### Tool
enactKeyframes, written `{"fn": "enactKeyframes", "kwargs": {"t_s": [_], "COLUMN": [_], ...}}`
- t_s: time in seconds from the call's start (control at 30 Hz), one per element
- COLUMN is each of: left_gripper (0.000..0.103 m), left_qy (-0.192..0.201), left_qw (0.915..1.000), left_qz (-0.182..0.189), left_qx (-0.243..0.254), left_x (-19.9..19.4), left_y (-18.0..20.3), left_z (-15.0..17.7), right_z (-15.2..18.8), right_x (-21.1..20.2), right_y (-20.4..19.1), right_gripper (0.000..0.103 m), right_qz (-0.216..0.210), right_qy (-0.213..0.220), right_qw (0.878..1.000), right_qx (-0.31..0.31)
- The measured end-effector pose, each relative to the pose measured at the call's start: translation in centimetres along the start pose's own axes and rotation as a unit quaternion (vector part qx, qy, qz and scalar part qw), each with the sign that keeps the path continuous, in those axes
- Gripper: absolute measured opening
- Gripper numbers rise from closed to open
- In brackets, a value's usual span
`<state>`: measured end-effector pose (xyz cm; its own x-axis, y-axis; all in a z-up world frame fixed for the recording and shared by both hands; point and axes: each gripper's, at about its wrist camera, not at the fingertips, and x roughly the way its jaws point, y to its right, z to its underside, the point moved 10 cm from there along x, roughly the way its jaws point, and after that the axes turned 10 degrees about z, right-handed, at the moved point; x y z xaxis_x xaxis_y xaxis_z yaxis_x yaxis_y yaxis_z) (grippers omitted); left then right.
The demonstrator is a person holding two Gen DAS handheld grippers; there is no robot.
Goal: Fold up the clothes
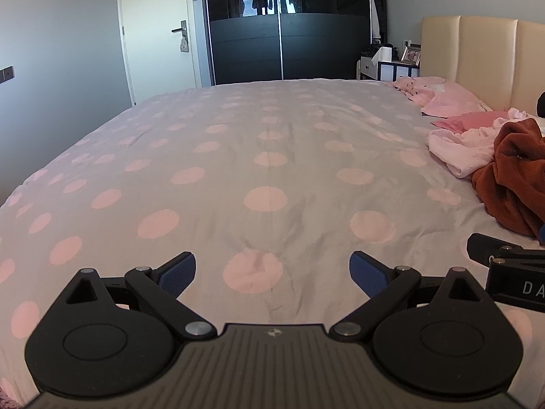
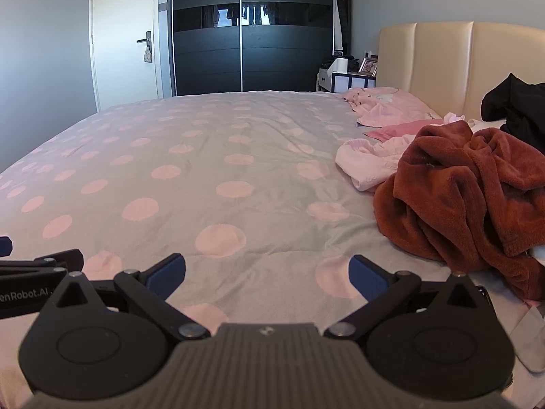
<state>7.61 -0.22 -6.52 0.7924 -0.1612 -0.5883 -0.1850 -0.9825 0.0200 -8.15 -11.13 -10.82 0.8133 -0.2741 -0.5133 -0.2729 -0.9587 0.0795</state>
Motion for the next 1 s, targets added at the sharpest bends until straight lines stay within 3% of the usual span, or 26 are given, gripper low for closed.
{"fn": "enactKeyframes", "kwargs": {"t_s": [0.67,0.9,1.0], "left_gripper": [0.099,0.099,0.099], "left_qy": [-0.020,-0.034,-0.036], "left_qw": [0.9997,0.9991,0.9991], "left_qz": [-0.003,0.009,0.014], "left_qx": [-0.014,-0.022,-0.019], "left_x": [1.0,2.4,3.4], "left_y": [-0.6,-0.4,0.0], "left_z": [0.7,-0.8,-1.8], "right_z": [0.5,-1.6,-2.8], "right_x": [1.0,3.0,4.5], "right_y": [0.7,5.8,9.0], "right_gripper": [0.103,0.100,0.097], "right_qz": [-0.009,0.018,0.040], "right_qy": [-0.009,-0.022,-0.020], "right_qw": [1.000,1.000,0.998], "right_qx": [-0.020,-0.002,-0.033]}}
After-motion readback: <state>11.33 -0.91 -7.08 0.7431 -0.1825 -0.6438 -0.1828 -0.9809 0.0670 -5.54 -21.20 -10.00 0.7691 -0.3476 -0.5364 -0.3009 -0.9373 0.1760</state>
